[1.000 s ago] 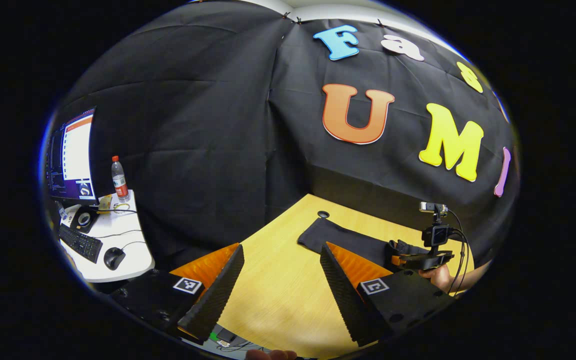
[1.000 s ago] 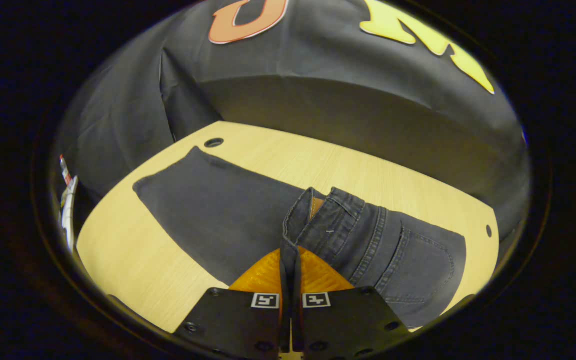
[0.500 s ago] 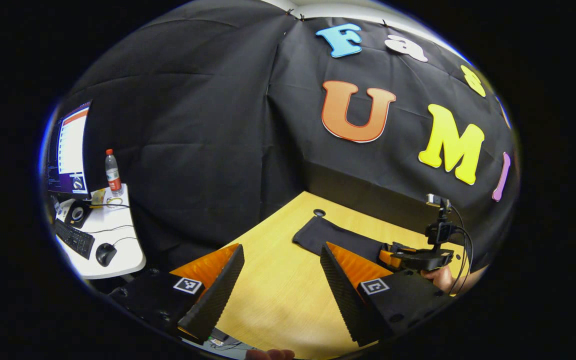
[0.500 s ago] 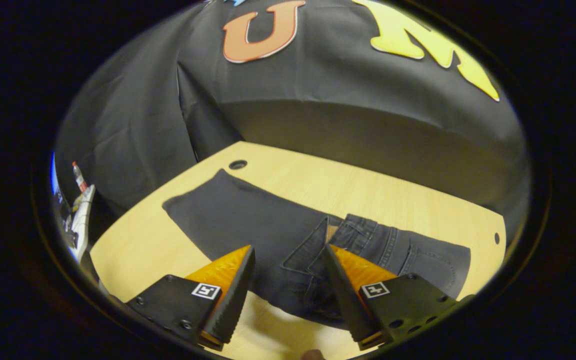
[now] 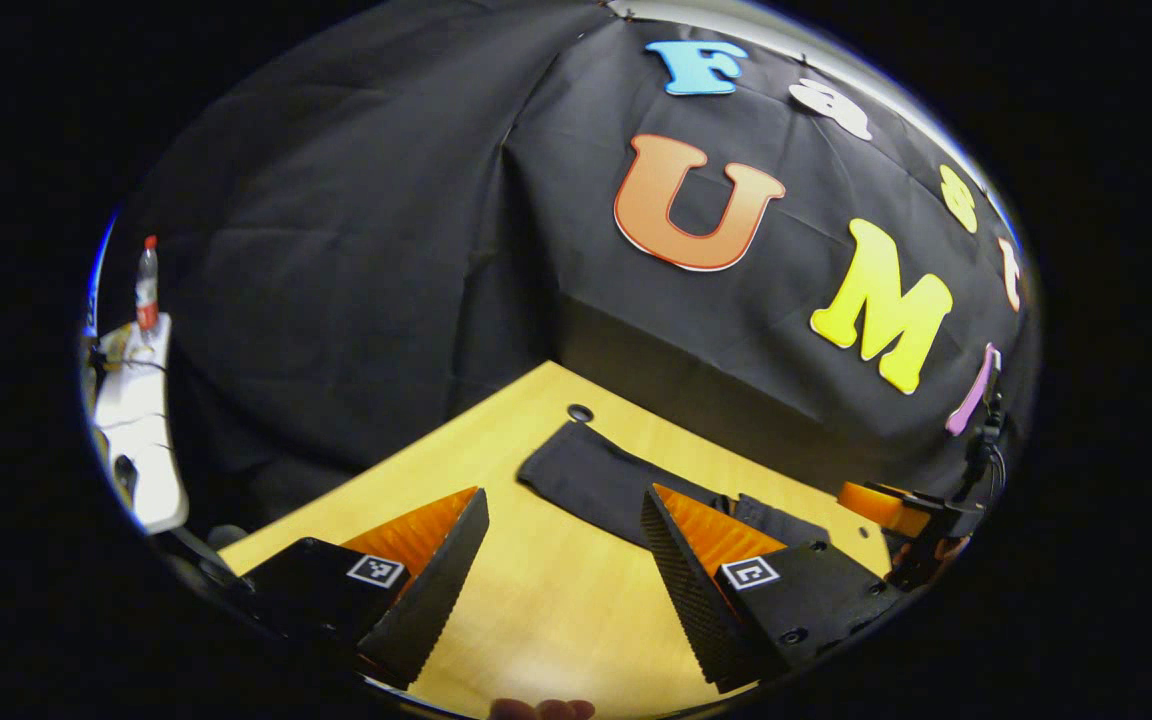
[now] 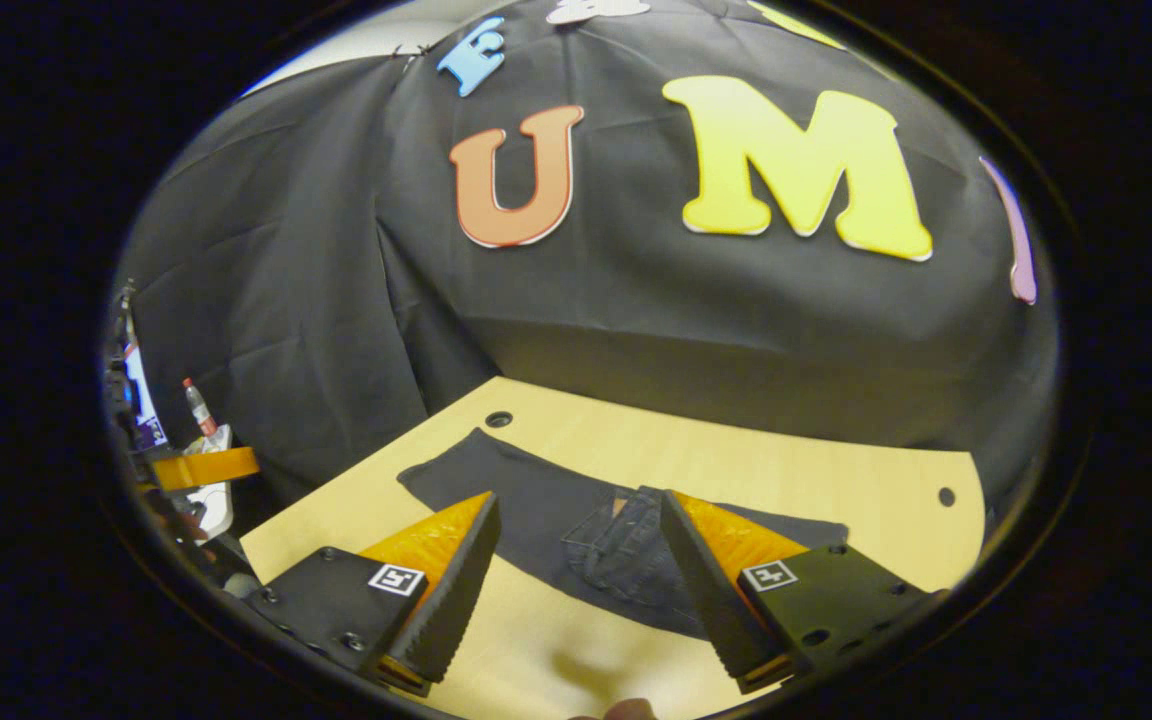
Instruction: Grasp the waist and the cuffs of the jeans and fold them to make the two legs overlap; first hold the waist and fold one-third of the jeans toward the cuffs, then hold the cuffs and fold the remaining one-third in the same direction to finish folding.
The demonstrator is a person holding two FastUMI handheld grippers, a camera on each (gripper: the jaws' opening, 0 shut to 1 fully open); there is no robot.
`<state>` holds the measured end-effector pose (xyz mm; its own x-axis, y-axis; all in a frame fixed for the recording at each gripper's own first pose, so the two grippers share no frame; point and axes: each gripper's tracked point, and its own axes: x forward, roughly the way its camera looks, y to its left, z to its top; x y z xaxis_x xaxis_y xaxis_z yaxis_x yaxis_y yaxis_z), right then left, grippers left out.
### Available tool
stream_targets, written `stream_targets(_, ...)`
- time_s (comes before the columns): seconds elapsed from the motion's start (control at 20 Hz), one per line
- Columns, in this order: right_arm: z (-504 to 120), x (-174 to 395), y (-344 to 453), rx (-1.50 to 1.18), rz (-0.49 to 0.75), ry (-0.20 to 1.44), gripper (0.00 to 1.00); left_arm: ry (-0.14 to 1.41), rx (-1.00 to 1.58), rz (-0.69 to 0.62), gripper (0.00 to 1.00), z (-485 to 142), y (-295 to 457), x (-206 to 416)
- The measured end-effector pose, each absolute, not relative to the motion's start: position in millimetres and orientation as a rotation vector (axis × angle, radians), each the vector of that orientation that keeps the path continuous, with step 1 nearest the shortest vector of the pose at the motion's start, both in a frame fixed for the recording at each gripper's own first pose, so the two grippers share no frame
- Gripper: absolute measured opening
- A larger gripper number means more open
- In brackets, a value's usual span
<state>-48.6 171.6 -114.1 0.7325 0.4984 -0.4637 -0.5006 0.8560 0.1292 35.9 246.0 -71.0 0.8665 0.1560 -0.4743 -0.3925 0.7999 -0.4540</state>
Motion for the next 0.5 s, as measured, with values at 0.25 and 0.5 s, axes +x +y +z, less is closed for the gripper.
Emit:
stream_targets(0.25,-96,-70,73,-0.014,0.389,0.528,0.99,0.478,-0.805,0.249,0.99,-121,241,83)
stream_targets(0.5,-92,-75,-24,0.026,0.181,0.551,0.94,0.493,-1.23,0.288,0.99,-176,240,124)
